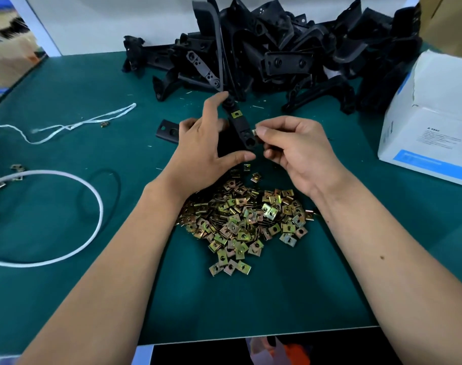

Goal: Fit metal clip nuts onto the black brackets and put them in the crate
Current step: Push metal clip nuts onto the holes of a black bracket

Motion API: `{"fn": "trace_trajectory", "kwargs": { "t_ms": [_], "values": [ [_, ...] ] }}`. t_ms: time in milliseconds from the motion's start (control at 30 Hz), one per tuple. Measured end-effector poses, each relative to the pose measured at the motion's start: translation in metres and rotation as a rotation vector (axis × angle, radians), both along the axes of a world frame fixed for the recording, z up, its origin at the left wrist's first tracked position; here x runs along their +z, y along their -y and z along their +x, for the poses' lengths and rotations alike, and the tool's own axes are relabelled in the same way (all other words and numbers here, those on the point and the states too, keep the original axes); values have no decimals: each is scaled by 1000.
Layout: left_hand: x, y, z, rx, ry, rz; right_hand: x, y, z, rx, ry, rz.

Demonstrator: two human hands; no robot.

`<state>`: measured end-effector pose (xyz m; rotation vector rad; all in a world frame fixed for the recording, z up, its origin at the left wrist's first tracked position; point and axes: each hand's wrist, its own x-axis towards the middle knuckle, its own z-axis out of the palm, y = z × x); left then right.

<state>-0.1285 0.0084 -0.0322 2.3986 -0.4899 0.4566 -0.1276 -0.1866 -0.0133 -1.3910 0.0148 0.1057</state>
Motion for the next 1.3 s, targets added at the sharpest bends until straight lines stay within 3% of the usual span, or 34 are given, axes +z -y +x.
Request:
{"fn": "trace_trajectory", "kwargs": {
  "t_ms": [833, 1300],
  "values": [
    [4, 1, -1, 45, 55, 21, -6, -8, 0, -81, 116, -58],
    [10, 12, -8, 89, 116, 19, -3, -1, 2, 40, 206, -188]
  ]
}}
